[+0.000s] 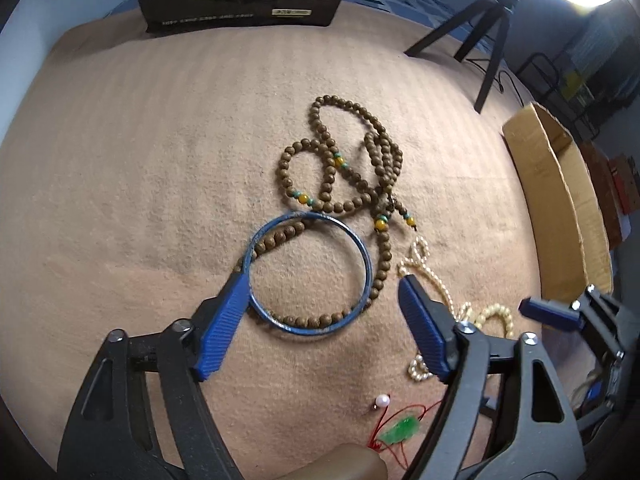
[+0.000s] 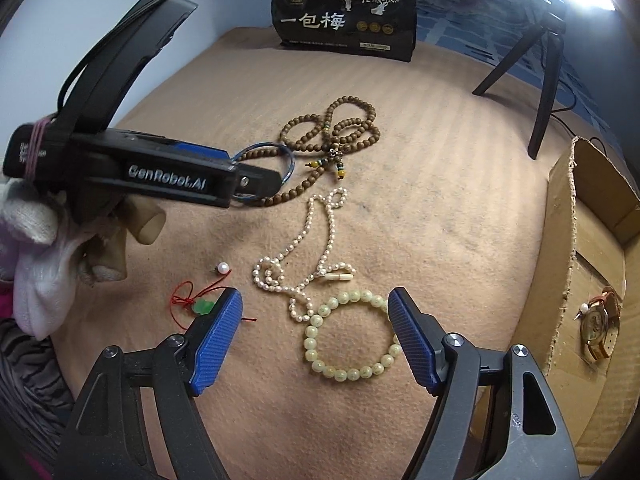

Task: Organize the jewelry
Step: 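Grasp the blue bangle with the left tool while the right tool grasps the white pearl necklace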

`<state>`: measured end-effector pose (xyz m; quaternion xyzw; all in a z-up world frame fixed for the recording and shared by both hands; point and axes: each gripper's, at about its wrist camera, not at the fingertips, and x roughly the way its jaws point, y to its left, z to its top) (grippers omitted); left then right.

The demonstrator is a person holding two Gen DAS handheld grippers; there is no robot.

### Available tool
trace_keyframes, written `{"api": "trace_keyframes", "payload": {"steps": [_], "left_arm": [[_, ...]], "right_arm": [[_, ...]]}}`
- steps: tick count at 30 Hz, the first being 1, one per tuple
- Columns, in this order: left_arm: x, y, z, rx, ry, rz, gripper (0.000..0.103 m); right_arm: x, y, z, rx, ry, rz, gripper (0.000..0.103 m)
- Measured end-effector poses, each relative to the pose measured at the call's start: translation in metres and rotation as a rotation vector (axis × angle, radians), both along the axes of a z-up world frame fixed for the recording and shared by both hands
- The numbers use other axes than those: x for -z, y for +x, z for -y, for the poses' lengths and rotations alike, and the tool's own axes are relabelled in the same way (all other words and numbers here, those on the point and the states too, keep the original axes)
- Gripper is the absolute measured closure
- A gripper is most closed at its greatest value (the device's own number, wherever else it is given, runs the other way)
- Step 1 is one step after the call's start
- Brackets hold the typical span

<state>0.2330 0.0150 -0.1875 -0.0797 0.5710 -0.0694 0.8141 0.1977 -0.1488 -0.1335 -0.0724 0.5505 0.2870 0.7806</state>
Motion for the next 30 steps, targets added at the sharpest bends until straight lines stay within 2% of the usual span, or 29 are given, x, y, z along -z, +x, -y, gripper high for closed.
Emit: {"api": "trace_keyframes", "payload": {"steps": [5, 14, 30], "left_arm": [[0.004, 0.005, -0.002, -0.032, 0.004, -0.023, 0.021], [0.014, 0.005, 0.006, -0.020, 0.110, -0.037, 0.021], [0.016, 0.007, 0.000, -0.043, 0.093, -0.020, 0.021]], "right_arm": [[0.006, 0.004, -0.002, 0.004, -0.009, -0.007, 0.028], [0.010, 0.008, -0.007, 0.003, -0.015, -0.006, 0.028], [0.023, 0.015, -0.032, -0.043, -0.048, -0.014, 0.028]]}}
